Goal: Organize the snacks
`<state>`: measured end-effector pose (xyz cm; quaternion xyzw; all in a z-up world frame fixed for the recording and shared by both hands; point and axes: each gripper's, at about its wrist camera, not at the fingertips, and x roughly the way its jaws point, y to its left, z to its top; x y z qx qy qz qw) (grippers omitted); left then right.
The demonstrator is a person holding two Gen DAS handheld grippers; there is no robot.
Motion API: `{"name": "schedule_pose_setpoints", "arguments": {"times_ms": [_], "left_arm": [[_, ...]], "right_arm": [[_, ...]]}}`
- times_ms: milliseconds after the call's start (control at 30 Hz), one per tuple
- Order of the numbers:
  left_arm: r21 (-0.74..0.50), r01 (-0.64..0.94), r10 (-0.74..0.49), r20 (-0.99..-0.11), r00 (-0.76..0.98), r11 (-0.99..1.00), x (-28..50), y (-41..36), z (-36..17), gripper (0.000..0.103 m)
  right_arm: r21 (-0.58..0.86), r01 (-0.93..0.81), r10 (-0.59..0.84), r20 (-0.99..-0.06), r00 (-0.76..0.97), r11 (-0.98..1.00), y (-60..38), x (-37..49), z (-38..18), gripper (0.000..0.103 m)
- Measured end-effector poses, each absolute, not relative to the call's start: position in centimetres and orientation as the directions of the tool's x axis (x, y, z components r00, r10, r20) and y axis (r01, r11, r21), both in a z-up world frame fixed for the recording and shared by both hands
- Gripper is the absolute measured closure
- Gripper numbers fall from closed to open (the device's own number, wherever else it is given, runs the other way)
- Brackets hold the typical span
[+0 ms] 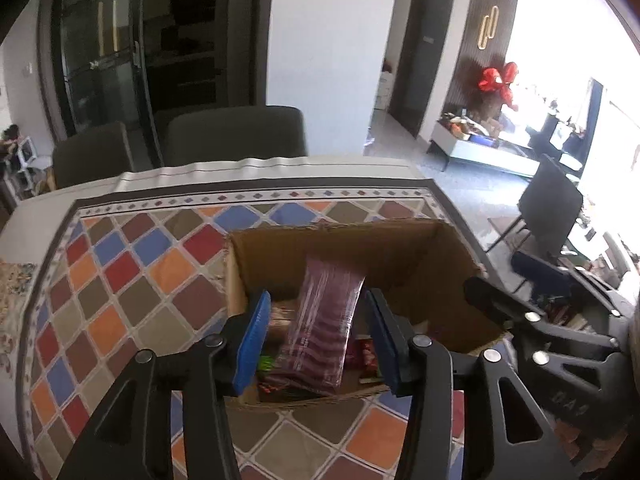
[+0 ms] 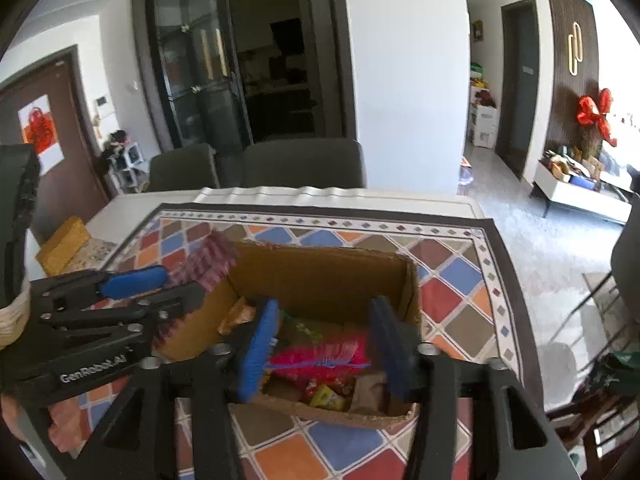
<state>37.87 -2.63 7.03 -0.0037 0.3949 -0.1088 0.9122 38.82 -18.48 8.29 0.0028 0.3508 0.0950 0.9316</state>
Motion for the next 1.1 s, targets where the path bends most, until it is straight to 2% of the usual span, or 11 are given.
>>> {"name": "schedule_pose_setpoints", "arguments": {"times_ms": [33, 300, 667, 967, 1100], "left_arm": [[-0.086, 0.195, -0.197, -0.717, 0.669, 0.977, 37.7, -2.6, 7.1, 0.053], [-0.017, 0.173, -0.143, -0.649, 0.747, 0.985, 33.1, -2.4, 8.3, 0.042], [0.039, 0.142, -0.103, -0.509, 0.855, 0.989, 23.7, -1.9, 10.4, 0.018], [0.078, 0.111, -0.064, -0.455, 0.888, 0.991, 17.3, -1.8, 9.8, 0.011], [0.06, 0.118, -0.079, -0.441, 0.894, 0.991, 14.7, -1.5, 9.5, 0.005]], "right_arm": [[0.071, -0.16, 0.167, -0.655, 0.737, 0.985, -18.6, 38.9, 8.3, 0.037], [0.054, -0.131, 0.136, -0.628, 0.766, 0.99, -19.0, 35.8, 9.0, 0.035], [0.054, -0.101, 0.114, -0.534, 0.838, 0.993, -19.7, 27.3, 10.5, 0.022], [-0.006, -0.041, 0.034, -0.435, 0.9, 0.999, -20.1, 19.6, 11.0, 0.01], [-0.024, -0.021, 0.009, -0.418, 0.908, 0.999, -20.2, 16.9, 11.0, 0.01]]}}
